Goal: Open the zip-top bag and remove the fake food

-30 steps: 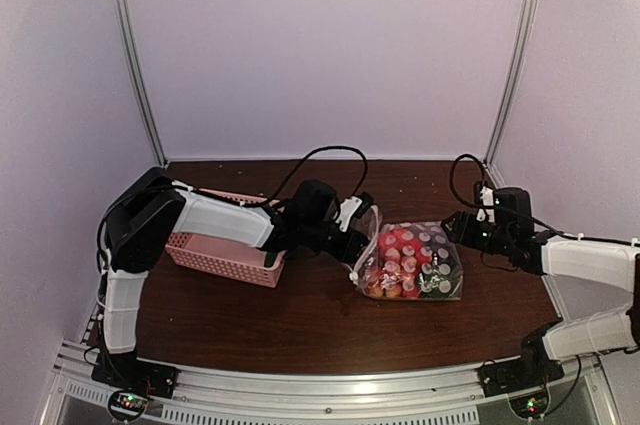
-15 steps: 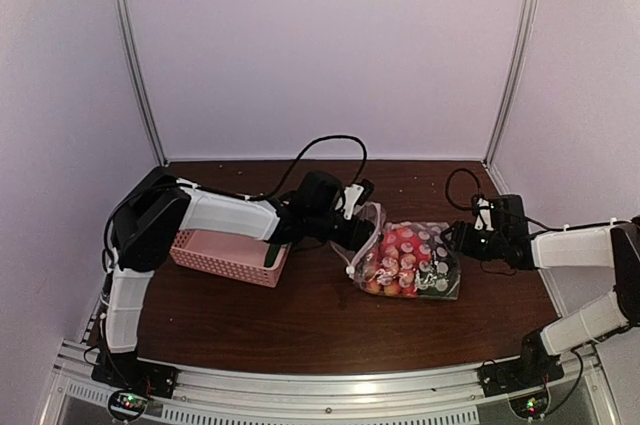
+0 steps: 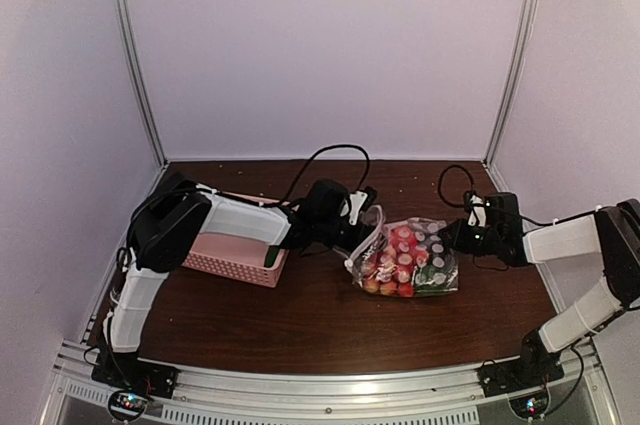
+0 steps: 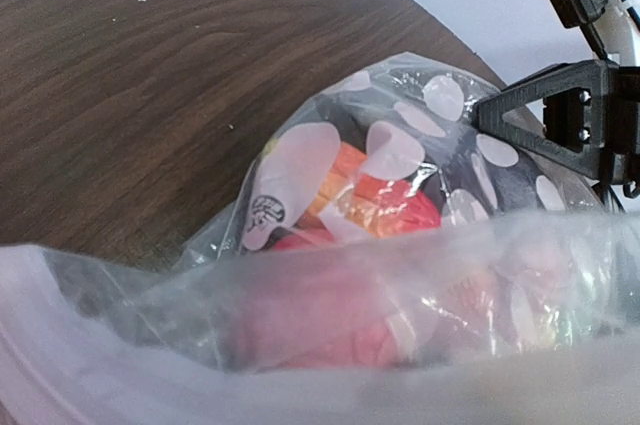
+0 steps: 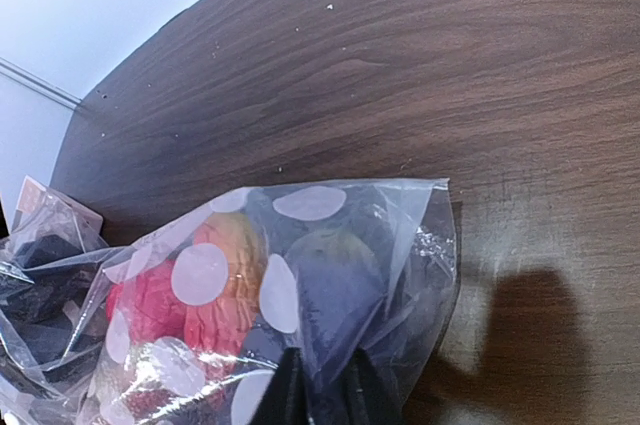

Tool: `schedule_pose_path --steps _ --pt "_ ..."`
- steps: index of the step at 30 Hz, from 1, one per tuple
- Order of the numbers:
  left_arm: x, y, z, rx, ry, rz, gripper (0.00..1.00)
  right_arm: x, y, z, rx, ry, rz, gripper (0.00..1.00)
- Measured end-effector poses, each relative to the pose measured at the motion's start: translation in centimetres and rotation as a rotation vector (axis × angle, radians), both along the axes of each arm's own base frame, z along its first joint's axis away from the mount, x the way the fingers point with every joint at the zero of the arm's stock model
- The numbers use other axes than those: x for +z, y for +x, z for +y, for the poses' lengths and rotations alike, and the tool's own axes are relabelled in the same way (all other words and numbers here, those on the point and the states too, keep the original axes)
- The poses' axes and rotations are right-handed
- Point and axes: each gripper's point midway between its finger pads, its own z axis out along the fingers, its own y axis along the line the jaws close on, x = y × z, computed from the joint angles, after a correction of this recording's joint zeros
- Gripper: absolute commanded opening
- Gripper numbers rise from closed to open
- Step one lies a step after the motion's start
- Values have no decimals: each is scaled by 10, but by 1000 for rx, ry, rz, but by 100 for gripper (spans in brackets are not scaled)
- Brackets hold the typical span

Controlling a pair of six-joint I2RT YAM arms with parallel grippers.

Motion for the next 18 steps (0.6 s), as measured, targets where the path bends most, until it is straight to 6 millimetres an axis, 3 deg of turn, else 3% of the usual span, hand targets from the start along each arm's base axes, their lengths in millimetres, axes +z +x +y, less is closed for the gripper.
schedule_pose_path --steps 2,7,18 --pt "1 1 0 6 -3 -2 65 0 0 1 6 0 -4 0" --pt "-2 6 2 34 0 3 83 -3 1 1 17 -16 -8 0" --pt "-5 25 -14 67 -9 9 86 -15 6 7 32 -32 -14 0"
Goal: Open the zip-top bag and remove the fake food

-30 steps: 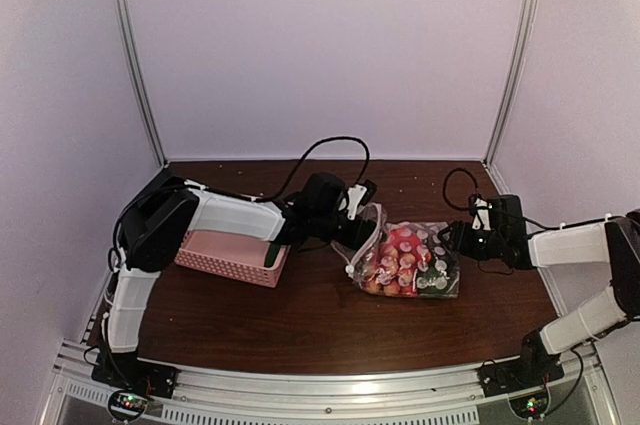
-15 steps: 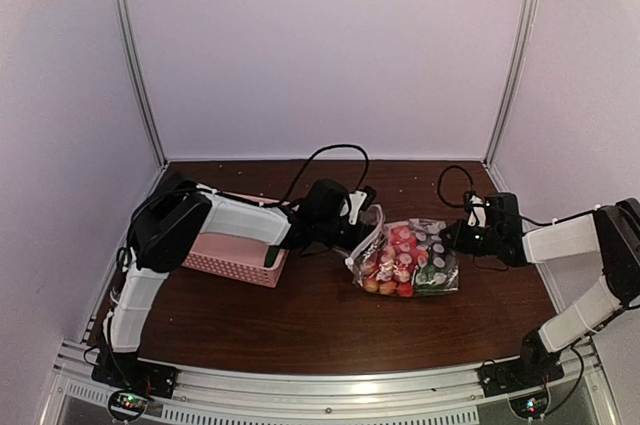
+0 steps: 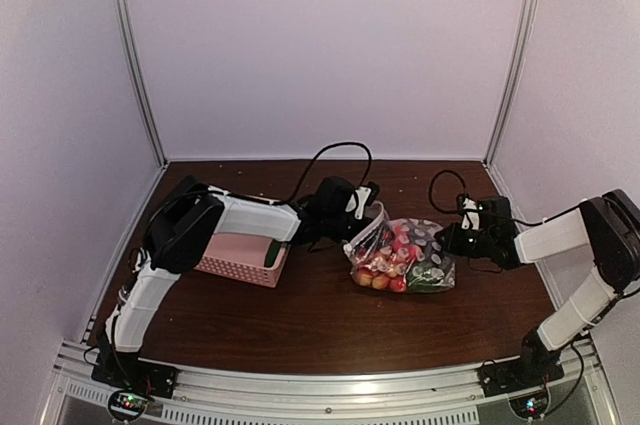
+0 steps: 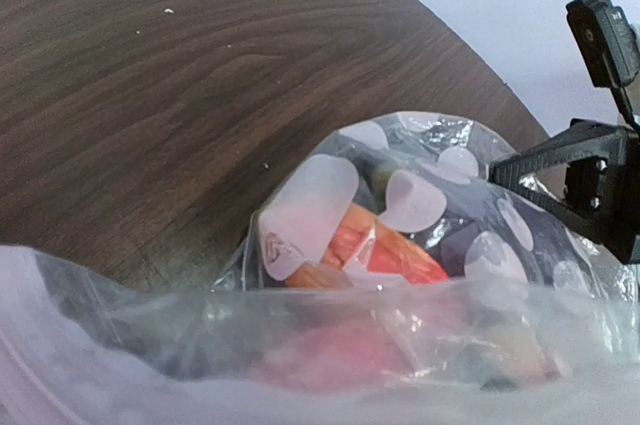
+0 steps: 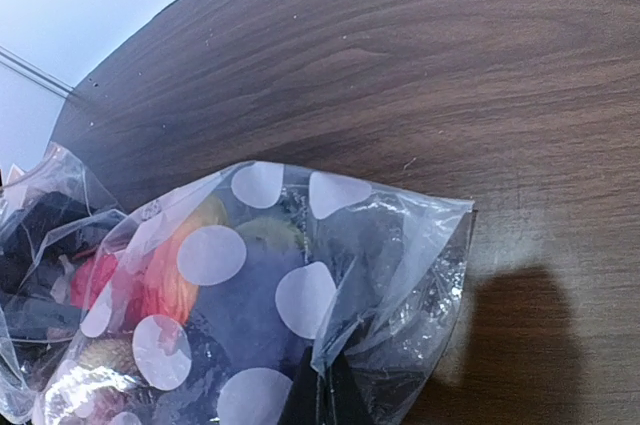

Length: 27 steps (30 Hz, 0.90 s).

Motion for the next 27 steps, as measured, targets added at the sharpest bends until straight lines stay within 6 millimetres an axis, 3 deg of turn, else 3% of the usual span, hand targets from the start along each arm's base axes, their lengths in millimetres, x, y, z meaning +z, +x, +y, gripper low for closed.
schedule_pose_path --steps 5,12,17,22,27 --pt "-9 6 -3 12 19 27 82 -5 -2 7 24 -18 1 0" --pt "-18 10 2 45 51 48 58 -4 -7 7 28 -42 12 0" --pt "-17 3 15 49 71 49 52 1 -15 7 36 -56 18 0" --pt "-10 -5 28 52 85 45 49 7 -20 5 31 -58 6 0" --pt "15 -13 40 48 65 21 48 11 -22 3 26 -61 -6 0"
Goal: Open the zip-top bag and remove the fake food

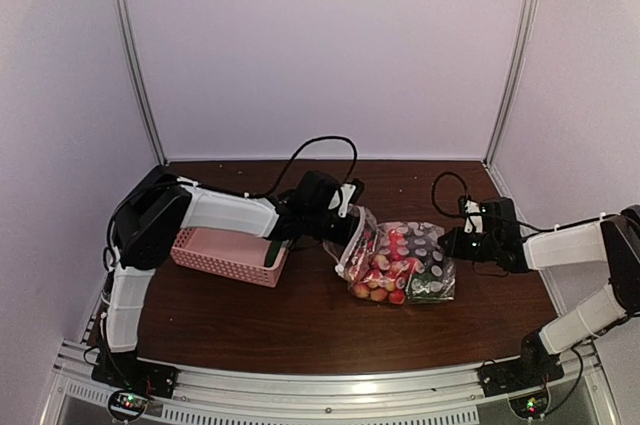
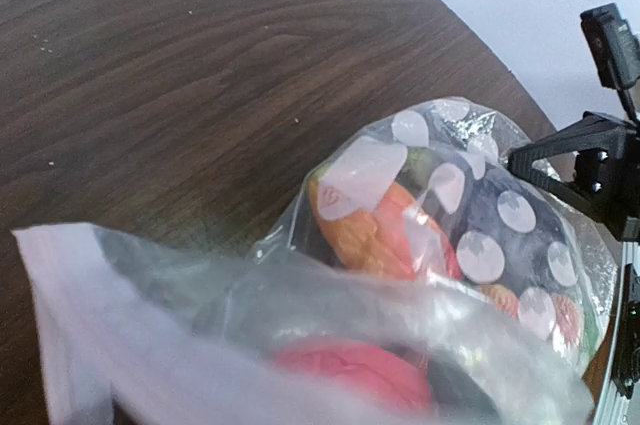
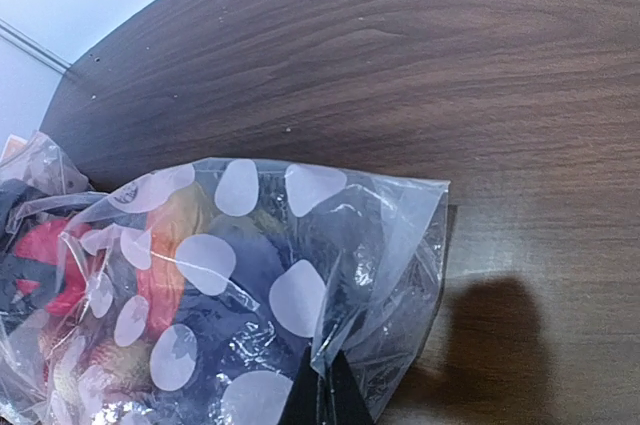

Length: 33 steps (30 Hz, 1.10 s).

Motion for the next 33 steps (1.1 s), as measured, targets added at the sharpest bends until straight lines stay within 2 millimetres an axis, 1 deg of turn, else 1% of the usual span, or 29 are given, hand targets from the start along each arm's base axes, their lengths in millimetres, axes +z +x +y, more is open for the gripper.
schedule_pose_path --steps 2,4,8,10,16,18,20,24,26,27,29,31,33 --pt "10 0 9 5 -5 -9 48 -5 -2 -6 -20 -16 13 0" --pt "22 4 17 14 -21 -23 48 -11 -5 -11 -35 -30 29 0" --pt "40 12 23 26 -59 -50 48 -12 -5 -13 -44 -38 31 0" --pt "43 13 27 31 -66 -54 48 -12 -5 -13 -45 -39 30 0" --pt "43 7 36 28 -60 -47 47 -12 -5 -14 -47 -39 30 0" --pt "48 5 40 30 -62 -50 47 -12 -6 -14 -46 -39 30 0" --pt "58 3 46 33 -66 -58 47 -12 -6 -14 -47 -39 31 0" --pt "91 8 60 56 -89 -101 47 -12 -5 -15 -48 -37 30 0" --pt "110 13 70 78 -103 -130 47 -11 -5 -14 -45 -34 28 0" --pt "117 16 75 90 -106 -140 47 -11 -5 -14 -43 -32 26 0" --pt "130 22 92 129 -108 -159 47 -10 -5 -13 -40 -29 24 0" --pt "135 28 114 179 -93 -167 48 -10 -5 -12 -33 -24 23 0" --pt "131 34 140 241 -60 -162 48 -9 -5 -11 -26 -20 22 0"
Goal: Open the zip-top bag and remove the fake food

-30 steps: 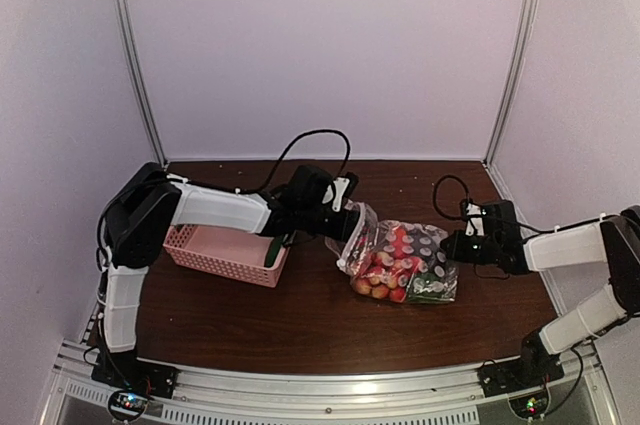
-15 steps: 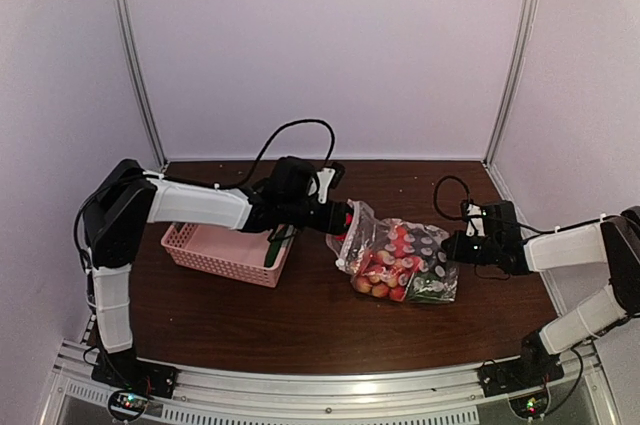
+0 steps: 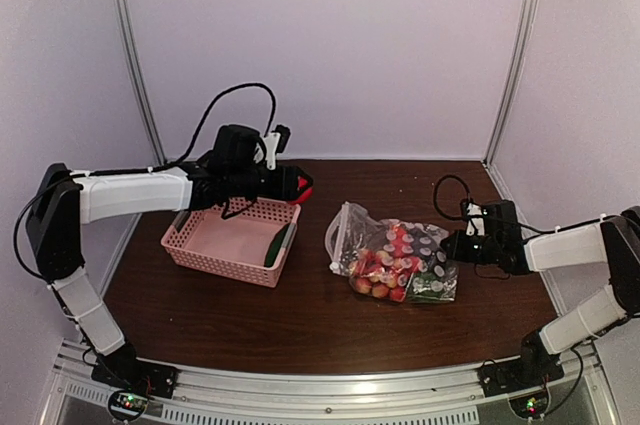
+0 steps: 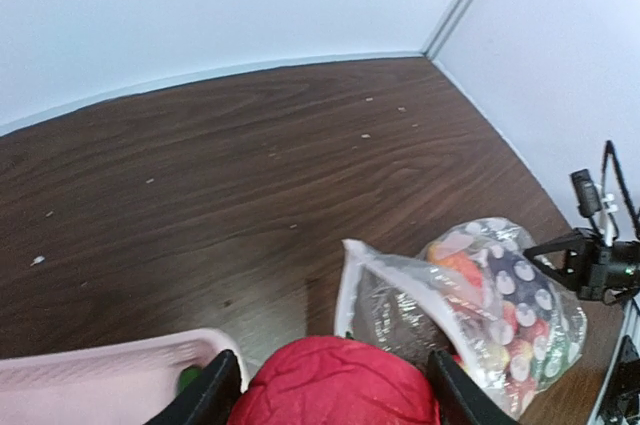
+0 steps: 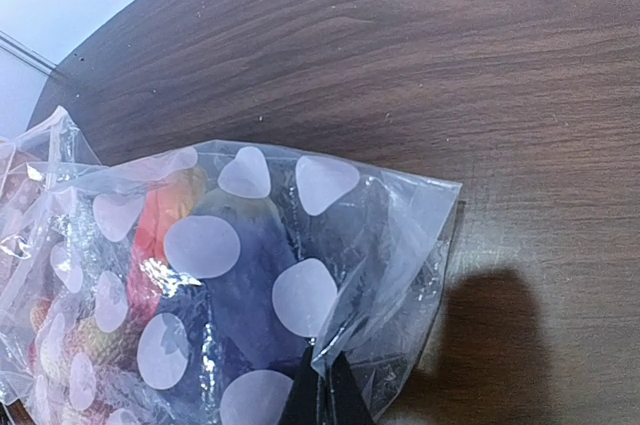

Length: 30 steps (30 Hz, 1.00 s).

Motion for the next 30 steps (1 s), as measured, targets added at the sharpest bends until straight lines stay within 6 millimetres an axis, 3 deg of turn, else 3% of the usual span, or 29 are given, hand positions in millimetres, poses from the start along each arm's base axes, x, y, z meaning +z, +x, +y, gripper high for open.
schedule_pose_path --steps 6,12,22,30 --pt "-32 10 78 192 117 70 49 1 -2 4 24 11 1 0" --pt "-77 13 132 321 238 165 49 4 -3 7 53 9 1 0" --pt "-133 9 136 310 318 272 55 17 -4 12 82 34 -35 0" --pt "-157 6 136 296 351 320 75 20 -5 16 102 44 -45 0"
